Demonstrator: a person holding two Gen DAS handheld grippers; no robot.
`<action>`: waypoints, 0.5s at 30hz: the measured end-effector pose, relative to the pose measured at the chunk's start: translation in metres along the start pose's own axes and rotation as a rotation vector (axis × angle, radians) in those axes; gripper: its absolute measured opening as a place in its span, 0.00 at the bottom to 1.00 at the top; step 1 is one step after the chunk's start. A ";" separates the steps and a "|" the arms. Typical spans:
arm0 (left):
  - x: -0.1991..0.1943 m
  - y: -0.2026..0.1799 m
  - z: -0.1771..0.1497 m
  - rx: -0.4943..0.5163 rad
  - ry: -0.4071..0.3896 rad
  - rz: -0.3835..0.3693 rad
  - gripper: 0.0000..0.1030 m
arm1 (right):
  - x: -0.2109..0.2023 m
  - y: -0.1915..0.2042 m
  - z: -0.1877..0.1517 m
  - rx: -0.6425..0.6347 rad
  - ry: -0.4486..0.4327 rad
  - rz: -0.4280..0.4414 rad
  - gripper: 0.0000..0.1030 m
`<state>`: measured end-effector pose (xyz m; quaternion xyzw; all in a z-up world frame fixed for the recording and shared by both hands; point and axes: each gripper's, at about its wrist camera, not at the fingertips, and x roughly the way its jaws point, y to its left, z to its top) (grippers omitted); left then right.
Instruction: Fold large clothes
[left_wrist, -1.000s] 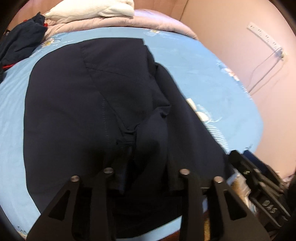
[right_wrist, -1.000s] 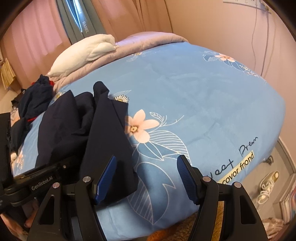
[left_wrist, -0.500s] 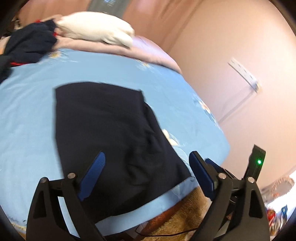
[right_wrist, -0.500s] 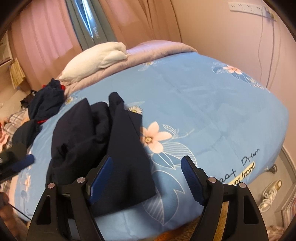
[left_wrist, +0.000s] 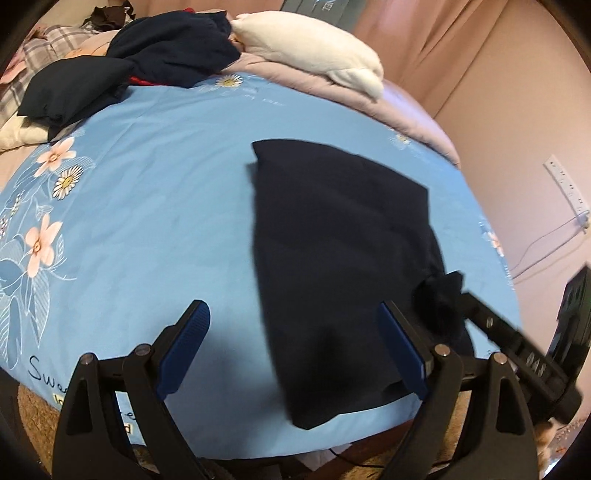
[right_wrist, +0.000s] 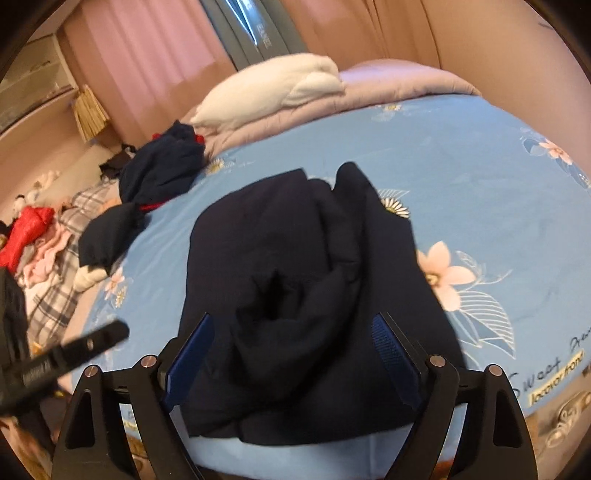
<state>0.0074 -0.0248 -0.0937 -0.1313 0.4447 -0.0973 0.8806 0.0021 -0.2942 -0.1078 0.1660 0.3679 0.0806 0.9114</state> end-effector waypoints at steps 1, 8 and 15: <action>0.000 0.001 -0.001 0.001 0.004 0.005 0.88 | 0.007 0.006 0.003 0.000 0.008 -0.008 0.84; -0.001 0.008 -0.001 0.004 -0.004 0.012 0.88 | 0.038 0.009 -0.003 0.016 0.083 -0.056 0.84; 0.004 0.015 0.003 -0.010 -0.007 0.025 0.88 | 0.058 -0.015 -0.022 0.130 0.161 0.102 0.44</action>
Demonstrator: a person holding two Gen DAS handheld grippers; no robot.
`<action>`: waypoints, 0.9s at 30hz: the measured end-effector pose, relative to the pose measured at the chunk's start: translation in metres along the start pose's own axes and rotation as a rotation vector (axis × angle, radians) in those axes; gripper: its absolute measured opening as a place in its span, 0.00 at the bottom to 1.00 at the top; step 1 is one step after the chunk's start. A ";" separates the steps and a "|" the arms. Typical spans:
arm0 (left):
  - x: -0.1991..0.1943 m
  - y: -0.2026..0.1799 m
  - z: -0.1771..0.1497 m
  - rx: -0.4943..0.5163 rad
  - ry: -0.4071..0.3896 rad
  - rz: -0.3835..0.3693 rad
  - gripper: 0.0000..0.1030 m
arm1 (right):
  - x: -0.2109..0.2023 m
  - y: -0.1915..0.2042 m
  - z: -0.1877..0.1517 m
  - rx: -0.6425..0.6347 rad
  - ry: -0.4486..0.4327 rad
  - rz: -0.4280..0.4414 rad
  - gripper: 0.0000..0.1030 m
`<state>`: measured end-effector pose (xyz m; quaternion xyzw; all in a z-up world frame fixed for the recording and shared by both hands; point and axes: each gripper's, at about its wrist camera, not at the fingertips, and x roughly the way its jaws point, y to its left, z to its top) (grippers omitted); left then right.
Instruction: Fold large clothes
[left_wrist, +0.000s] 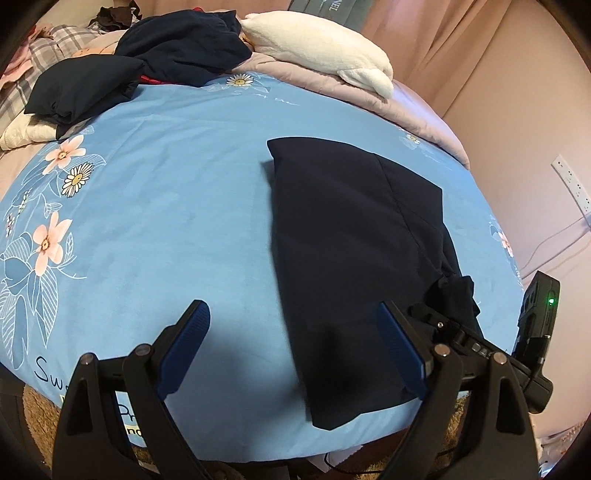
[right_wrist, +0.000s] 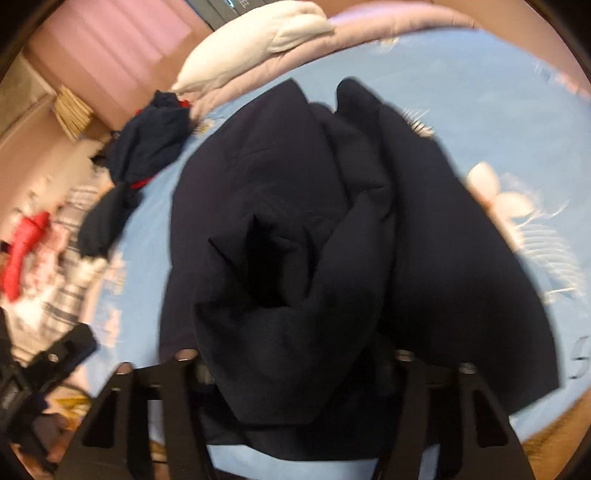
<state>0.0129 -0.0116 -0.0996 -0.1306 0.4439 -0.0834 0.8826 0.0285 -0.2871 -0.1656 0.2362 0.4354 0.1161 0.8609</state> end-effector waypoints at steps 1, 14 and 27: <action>0.000 0.000 0.000 -0.001 0.000 0.001 0.88 | 0.002 0.001 0.001 -0.005 -0.009 -0.015 0.27; 0.010 -0.008 0.011 0.011 0.005 0.004 0.88 | -0.124 0.062 0.033 -0.226 -0.395 0.003 0.14; 0.058 -0.058 0.005 0.120 0.106 -0.056 0.88 | -0.075 -0.036 0.004 -0.035 -0.212 -0.200 0.14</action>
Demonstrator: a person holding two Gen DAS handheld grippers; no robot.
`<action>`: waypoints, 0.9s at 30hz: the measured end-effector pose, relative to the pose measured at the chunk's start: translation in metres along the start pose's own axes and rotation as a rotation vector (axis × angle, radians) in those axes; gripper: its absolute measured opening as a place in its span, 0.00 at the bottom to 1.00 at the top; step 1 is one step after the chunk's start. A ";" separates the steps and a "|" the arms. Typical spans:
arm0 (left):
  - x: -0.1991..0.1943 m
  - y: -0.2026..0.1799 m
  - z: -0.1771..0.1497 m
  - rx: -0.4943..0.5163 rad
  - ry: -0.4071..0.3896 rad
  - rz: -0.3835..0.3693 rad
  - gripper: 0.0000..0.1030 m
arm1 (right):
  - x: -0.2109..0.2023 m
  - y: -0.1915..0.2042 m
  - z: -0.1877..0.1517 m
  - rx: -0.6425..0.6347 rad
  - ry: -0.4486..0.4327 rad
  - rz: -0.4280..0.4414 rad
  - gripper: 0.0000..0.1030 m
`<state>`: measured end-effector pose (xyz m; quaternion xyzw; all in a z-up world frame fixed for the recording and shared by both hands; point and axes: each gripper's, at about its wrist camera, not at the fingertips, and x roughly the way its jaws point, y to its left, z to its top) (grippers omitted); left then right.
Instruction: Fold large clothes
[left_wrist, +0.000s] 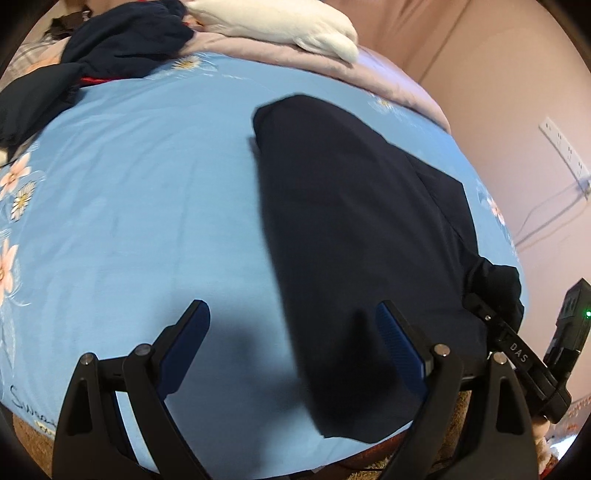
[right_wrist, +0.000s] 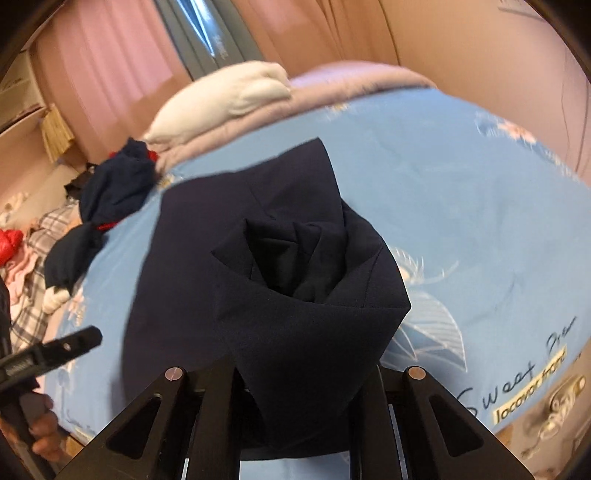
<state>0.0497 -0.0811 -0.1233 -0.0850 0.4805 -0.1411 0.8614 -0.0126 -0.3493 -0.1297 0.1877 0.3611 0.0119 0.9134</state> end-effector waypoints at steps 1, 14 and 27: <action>0.006 -0.004 -0.001 0.012 0.012 0.003 0.88 | 0.003 -0.004 -0.002 0.014 0.011 0.006 0.14; 0.048 -0.009 -0.010 0.030 0.092 0.026 0.91 | 0.023 -0.034 -0.017 0.126 0.080 0.089 0.14; 0.057 -0.009 -0.018 0.012 0.095 0.014 0.91 | 0.019 -0.029 -0.018 0.105 0.078 0.042 0.25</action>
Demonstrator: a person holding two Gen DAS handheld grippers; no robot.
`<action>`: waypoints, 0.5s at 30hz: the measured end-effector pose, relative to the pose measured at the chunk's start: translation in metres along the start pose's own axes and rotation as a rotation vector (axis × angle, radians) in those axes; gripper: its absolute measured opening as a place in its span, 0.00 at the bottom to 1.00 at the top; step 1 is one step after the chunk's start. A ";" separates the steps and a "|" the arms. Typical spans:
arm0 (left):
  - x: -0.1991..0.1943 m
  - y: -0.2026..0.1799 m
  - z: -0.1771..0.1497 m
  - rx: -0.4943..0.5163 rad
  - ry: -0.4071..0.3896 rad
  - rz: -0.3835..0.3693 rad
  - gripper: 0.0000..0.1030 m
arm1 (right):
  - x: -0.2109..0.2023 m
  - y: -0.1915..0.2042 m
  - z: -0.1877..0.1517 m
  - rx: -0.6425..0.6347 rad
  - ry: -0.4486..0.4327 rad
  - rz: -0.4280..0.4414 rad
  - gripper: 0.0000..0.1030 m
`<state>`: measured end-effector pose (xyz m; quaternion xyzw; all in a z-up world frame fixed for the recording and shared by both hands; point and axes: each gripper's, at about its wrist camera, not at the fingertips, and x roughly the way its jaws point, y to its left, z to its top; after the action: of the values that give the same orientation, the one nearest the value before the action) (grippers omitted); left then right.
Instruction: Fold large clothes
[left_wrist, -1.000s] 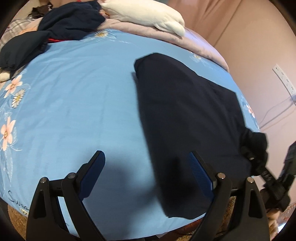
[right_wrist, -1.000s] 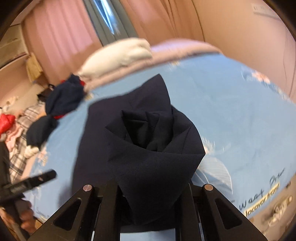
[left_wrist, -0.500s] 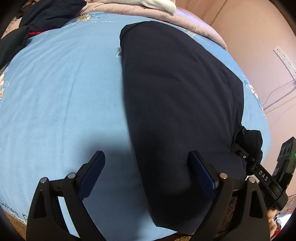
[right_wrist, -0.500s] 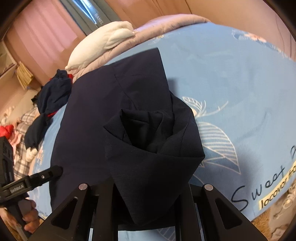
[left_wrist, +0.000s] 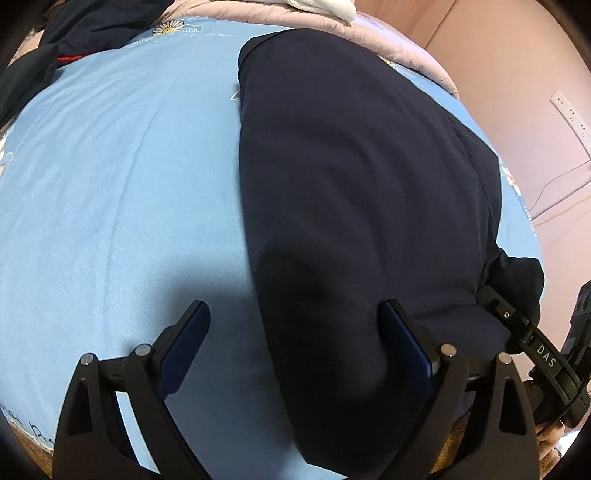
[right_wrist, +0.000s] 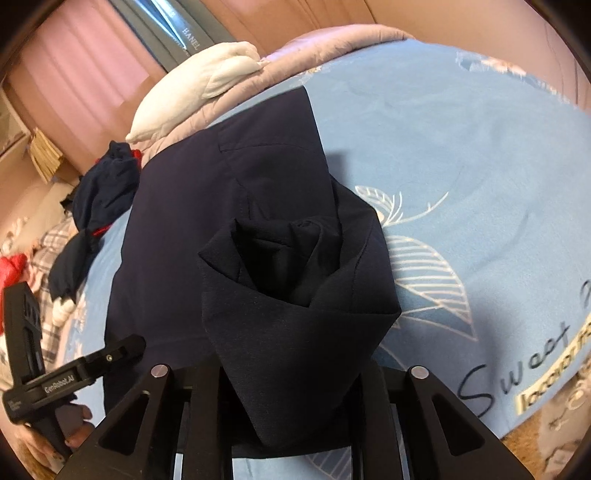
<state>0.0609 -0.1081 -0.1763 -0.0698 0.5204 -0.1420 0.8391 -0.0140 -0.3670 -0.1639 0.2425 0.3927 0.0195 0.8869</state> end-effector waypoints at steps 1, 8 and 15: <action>-0.003 -0.001 0.001 0.004 -0.004 -0.007 0.91 | -0.003 0.002 0.001 -0.017 -0.003 -0.029 0.38; -0.002 -0.022 0.000 0.069 -0.006 -0.061 0.91 | -0.022 -0.002 0.016 -0.055 -0.025 -0.101 0.72; 0.012 -0.029 0.000 0.076 -0.002 -0.056 0.94 | 0.007 -0.024 0.018 0.011 0.058 0.046 0.72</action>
<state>0.0616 -0.1393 -0.1792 -0.0525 0.5118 -0.1852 0.8373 -0.0004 -0.3940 -0.1691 0.2558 0.4125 0.0448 0.8732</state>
